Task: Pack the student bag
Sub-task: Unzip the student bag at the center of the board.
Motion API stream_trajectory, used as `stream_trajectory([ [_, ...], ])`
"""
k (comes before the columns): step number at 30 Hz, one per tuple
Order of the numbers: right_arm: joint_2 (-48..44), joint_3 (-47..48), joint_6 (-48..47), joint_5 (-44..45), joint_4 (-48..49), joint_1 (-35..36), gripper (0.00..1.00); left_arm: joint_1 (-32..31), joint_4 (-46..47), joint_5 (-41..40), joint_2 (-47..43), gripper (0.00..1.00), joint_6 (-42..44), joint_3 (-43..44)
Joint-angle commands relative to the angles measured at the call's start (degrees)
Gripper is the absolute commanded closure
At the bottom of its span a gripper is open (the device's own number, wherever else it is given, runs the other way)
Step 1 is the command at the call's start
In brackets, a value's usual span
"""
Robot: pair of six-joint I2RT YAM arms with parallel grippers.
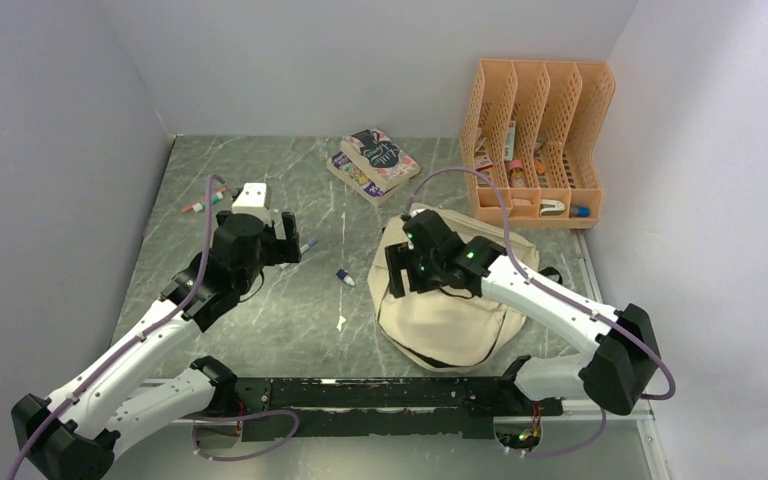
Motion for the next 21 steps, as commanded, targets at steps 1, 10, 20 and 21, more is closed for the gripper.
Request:
stream_trajectory([
  [1, -0.52, -3.20, 4.07, 4.00, 2.12, 1.02, 0.23, 0.96, -0.17, 2.32, 0.08, 0.03, -0.43, 0.16],
  [10, 0.43, -3.57, 4.53, 11.36, 8.35, 1.01, 0.26, 0.99, 0.52, 4.41, -0.04, 0.06, -0.03, -0.18],
  [20, 11.31, 0.46, -3.88, 9.42, 19.39, 1.02, 0.40, 1.19, 0.44, 5.82, 0.88, 0.08, 0.20, -0.04],
  [21, 12.39, 0.81, -4.19, 9.27, 20.08, 0.98, 0.41, 1.20, 0.44, 5.72, 0.85, 0.09, 0.20, -0.09],
])
